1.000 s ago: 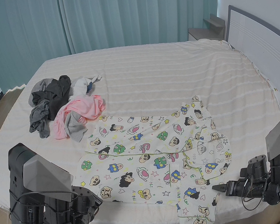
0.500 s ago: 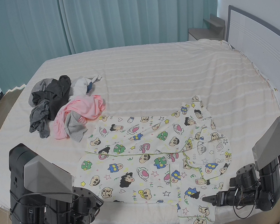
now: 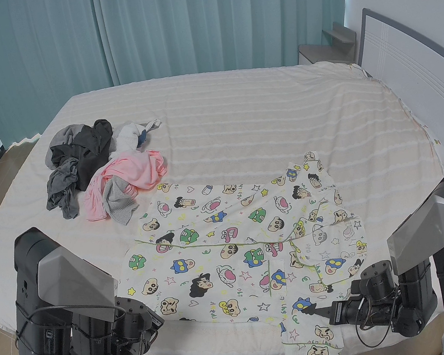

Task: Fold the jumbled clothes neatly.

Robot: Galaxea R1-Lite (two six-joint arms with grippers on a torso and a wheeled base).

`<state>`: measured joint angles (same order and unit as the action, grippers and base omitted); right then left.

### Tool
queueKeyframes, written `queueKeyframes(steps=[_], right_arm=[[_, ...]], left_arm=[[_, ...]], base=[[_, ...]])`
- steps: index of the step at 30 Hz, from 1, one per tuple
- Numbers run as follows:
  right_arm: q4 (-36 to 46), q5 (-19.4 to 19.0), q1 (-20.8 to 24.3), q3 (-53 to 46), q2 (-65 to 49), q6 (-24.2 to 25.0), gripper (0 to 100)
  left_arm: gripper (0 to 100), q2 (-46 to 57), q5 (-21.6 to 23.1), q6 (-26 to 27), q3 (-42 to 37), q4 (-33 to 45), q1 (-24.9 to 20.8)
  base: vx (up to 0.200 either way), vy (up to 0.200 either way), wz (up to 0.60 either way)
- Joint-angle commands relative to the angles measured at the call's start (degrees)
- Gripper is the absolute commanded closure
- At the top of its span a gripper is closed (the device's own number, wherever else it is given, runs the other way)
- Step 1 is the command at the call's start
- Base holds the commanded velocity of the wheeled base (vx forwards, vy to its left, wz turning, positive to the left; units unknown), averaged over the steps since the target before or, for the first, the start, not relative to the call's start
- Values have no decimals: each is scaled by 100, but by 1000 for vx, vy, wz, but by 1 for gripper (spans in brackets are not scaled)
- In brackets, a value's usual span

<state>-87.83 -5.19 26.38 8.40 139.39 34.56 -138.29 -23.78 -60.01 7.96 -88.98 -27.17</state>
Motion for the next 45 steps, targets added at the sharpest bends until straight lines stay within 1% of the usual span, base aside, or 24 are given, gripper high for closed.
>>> queueKeyframes(steps=[1,7,10,11,14,17,18,30,37,38,39,43,45], right_arm=[[-6,18,16,-23,-70,7,100],[-6,18,16,-146,-245,24,100],[-6,1,25,-357,-324,33,100],[-6,-8,25,-480,-360,112,100],[-6,1,7,-567,-386,174,100],[-6,-17,7,-743,-474,183,100],[-6,-78,16,-840,-527,183,100],[21,-87,43,-840,-535,191,100],[979,-87,183,-840,-1010,200,100],[996,-96,183,-840,-1019,200,100],[1198,-105,254,-840,-1124,200,100],[1576,-105,473,-840,-1239,218,100],[1787,-96,552,-840,-1318,314,100]], left_arm=[[100,-14,-3,-2,-5,-102,1],[100,-23,-21,7,-14,-102,-7],[100,-23,-21,7,-102,-102,-78],[100,-23,-12,7,-181,-102,-183],[100,-23,-12,16,-242,-102,-262],[100,-14,-12,16,-304,-102,-280],[100,-14,-12,16,-357,-102,-280],[100,-23,-12,7,-761,-102,-280],[100,-40,-12,34,-778,-102,-359],[100,-40,-12,34,-778,-102,-359],[100,-40,-12,42,-778,-102,-429],[100,-93,-21,42,-787,-76,-526],[100,-137,-21,25,-787,-41,-535]], base=[[0,0,0],[0,0,0],[0,0,0],[0,0,0],[0,0,0],[0,0,0],[0,0,0],[0,0,0],[0,0,0],[0,0,0],[0,0,0],[0,0,0],[0,0,0]])
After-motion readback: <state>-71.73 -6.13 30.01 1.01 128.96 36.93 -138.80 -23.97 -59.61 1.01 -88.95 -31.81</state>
